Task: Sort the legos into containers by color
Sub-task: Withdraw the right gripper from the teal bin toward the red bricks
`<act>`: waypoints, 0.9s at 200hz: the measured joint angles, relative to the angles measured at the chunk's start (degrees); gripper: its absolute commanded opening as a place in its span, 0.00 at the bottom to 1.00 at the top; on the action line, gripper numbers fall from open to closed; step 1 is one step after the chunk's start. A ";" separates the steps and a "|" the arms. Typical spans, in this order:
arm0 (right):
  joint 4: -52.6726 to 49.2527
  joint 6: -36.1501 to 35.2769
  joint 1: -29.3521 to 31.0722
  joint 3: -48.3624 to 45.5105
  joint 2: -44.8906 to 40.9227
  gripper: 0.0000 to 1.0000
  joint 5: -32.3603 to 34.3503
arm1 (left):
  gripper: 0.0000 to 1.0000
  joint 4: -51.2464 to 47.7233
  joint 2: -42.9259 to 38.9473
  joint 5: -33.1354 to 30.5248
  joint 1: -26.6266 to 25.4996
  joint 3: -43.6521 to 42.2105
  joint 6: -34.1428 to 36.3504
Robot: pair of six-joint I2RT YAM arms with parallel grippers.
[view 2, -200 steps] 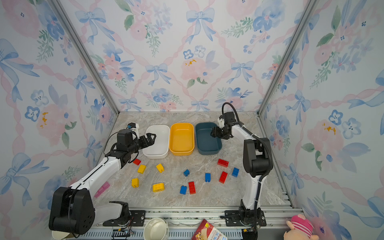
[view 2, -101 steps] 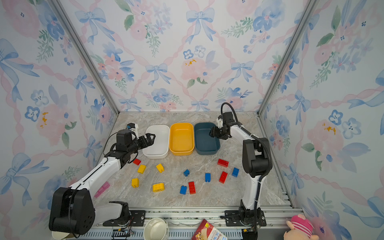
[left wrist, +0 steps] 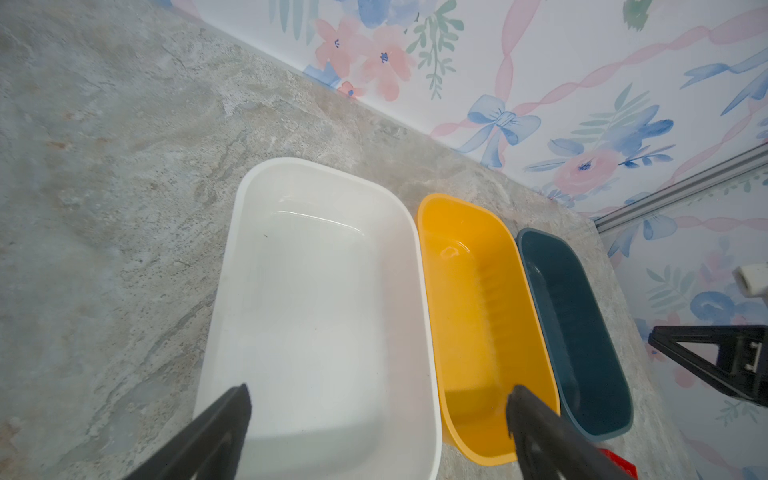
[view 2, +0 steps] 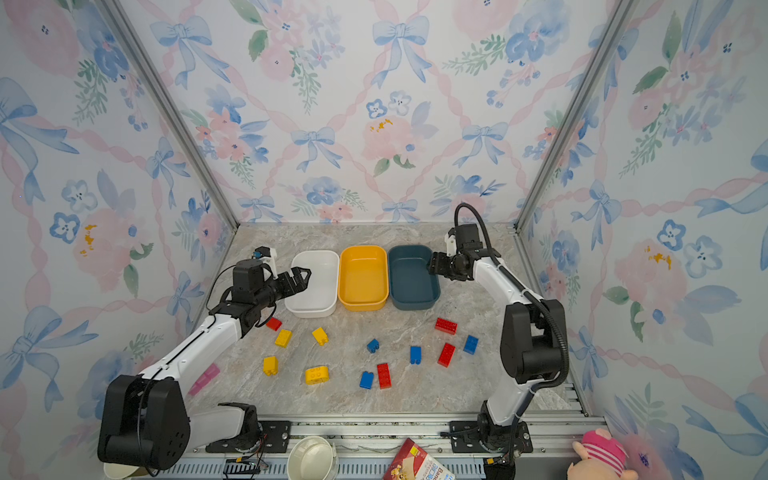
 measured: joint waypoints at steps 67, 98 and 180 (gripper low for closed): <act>-6.56 3.93 -0.55 -14.32 -15.50 0.91 5.33 | 0.98 1.62 -0.68 0.92 0.00 -1.75 -0.24; -10.01 6.36 -0.74 -20.09 -21.49 0.95 7.89 | 0.98 2.71 -1.09 1.38 0.00 -2.32 -0.24; -16.13 11.76 -2.99 -30.08 -26.05 0.88 12.61 | 0.98 4.22 -1.40 2.32 0.00 -5.25 -0.26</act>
